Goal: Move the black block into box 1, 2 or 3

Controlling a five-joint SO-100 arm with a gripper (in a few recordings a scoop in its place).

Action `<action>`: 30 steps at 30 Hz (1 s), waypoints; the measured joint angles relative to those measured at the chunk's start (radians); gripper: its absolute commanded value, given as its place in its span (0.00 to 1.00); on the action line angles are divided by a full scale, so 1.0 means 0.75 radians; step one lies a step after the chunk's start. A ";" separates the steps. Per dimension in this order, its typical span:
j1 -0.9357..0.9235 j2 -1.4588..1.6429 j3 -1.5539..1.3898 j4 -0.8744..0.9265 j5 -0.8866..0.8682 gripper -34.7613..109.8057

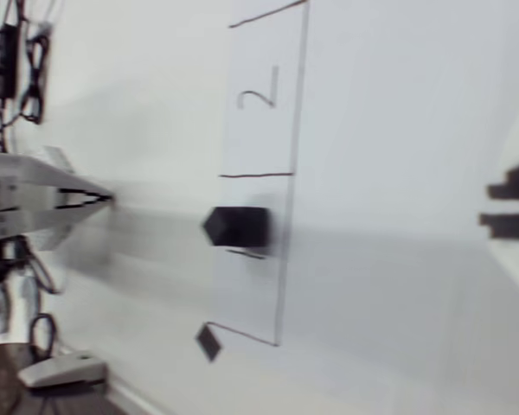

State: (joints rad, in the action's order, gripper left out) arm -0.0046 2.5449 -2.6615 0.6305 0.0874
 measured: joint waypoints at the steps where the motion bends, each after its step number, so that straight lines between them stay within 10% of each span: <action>1: -0.008 0.037 -0.033 0.000 0.006 0.24; 30: -0.074 0.853 -0.579 0.272 0.104 0.24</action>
State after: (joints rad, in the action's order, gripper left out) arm -0.0598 3.1845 -3.0956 0.8345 0.1657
